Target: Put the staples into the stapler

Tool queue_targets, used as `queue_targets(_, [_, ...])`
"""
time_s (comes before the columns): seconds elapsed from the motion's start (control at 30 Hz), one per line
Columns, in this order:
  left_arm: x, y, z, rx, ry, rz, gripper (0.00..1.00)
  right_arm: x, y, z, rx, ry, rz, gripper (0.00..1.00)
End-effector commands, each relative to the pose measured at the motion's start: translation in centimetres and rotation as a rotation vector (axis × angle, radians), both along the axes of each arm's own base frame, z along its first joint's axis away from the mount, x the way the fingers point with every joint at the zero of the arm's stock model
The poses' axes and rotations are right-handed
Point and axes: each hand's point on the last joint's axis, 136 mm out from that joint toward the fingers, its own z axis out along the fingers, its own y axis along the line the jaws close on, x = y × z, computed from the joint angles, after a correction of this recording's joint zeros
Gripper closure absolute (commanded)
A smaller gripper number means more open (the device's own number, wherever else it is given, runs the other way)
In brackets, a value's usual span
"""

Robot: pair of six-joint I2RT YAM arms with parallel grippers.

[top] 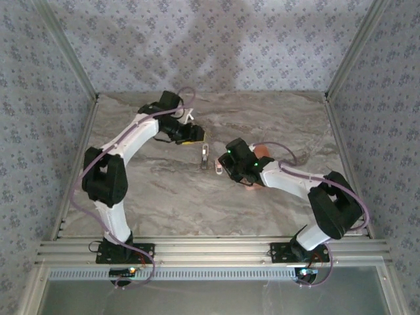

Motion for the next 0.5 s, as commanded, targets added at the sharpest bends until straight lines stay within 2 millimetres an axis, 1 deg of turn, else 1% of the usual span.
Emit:
queue_targets(0.0, [-0.4,1.5,-0.3,-0.013,0.003,0.063,0.41,0.6,0.9,-0.5,-0.011,0.016,0.048,0.57])
queue_targets(0.03, [-0.9,2.1,-0.8,-0.009,0.022,0.077,0.41,0.7,1.0,-0.7,-0.011,0.024,0.052,0.57])
queue_targets(0.07, [-0.7,2.4,-0.9,-0.02,0.007,0.089,0.41,0.9,1.1,-0.8,-0.011,0.029,0.054,0.57])
queue_targets(0.2, [-1.5,3.6,-1.8,-0.006,0.025,0.11,0.41,1.3,1.2,-1.5,-0.009,0.048,0.057,0.57])
queue_targets(0.47, [-1.9,4.0,-2.4,-0.003,0.034,0.116,0.41,1.8,0.9,-2.6,-0.012,0.078,0.052,0.61])
